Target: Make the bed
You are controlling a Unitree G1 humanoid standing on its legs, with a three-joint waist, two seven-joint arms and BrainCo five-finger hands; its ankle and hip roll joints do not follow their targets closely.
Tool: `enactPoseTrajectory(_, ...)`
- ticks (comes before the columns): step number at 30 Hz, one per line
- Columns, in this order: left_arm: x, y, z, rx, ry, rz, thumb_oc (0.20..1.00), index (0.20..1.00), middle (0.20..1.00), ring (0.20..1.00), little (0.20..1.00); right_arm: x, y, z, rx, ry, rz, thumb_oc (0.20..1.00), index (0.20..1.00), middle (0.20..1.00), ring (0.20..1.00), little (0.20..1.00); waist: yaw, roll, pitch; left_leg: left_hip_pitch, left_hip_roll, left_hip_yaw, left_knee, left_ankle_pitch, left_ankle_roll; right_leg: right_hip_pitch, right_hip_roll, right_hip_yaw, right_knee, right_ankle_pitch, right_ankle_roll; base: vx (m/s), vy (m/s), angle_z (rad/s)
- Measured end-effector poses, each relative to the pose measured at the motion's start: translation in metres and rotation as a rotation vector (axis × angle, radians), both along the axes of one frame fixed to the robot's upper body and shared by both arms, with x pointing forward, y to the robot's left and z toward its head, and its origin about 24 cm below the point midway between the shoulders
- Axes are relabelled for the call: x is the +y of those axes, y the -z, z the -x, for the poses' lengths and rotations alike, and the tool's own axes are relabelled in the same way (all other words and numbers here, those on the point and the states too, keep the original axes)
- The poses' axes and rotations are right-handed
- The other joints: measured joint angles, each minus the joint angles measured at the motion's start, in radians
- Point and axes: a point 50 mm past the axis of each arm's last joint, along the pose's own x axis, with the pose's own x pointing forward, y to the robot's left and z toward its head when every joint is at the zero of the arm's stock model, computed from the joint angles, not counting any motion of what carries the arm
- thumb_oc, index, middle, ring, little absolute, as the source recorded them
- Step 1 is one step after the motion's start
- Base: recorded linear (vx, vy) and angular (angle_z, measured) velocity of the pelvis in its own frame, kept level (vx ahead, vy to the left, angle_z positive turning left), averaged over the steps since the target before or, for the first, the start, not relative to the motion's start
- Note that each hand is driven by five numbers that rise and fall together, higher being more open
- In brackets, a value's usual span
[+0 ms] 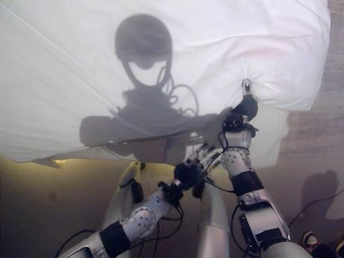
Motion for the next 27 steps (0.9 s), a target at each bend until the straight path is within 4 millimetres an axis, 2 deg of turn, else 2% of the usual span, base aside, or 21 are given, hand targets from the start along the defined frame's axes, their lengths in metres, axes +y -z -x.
enactPoseTrajectory(15,0.002,0.001,-0.006,-0.013,-0.017,-0.025,1.0,1.0,1.0,1.0,1.0,0.0,-0.002,0.0,0.001,0.005,-0.002,0.2,0.2,0.2,0.2,0.2,0.004,0.001,0.0,0.0,0.002,0.004,-0.001,0.0,-0.001,-0.005,0.0,0.004,0.005,0.0,0.0,0.0,0.001,0.0)
enactPoseTrajectory(17,0.003,-0.003,-0.011,-0.022,-0.037,-0.018,1.0,1.0,1.0,1.0,1.0,0.0,-0.002,0.0,0.002,0.006,0.004,0.2,0.2,0.2,0.2,0.2,0.003,0.001,0.0,0.0,0.002,0.005,-0.001,0.001,-0.001,-0.005,0.0,0.004,0.005,0.0,0.0,0.0,0.0,0.0)
enactPoseTrajectory(24,0.003,-0.037,-0.041,-0.078,-0.187,0.097,1.0,1.0,1.0,1.0,1.0,0.001,0.003,0.002,0.002,-0.002,0.016,0.2,0.2,0.2,0.2,0.2,-0.002,0.001,0.0,0.0,0.004,0.005,0.001,0.001,-0.001,-0.005,0.001,0.003,0.014,0.0,0.0,0.0,-0.01,0.0)
enactPoseTrajectory(27,0.002,-0.041,-0.046,-0.072,-0.219,0.114,1.0,1.0,1.0,1.0,1.0,0.002,0.003,0.003,-0.002,-0.008,0.019,0.2,0.2,0.2,0.2,0.2,-0.004,0.001,0.0,0.0,0.006,0.005,0.001,0.001,-0.001,-0.005,0.004,0.003,0.013,0.0,0.0,0.0,0.0,0.0)
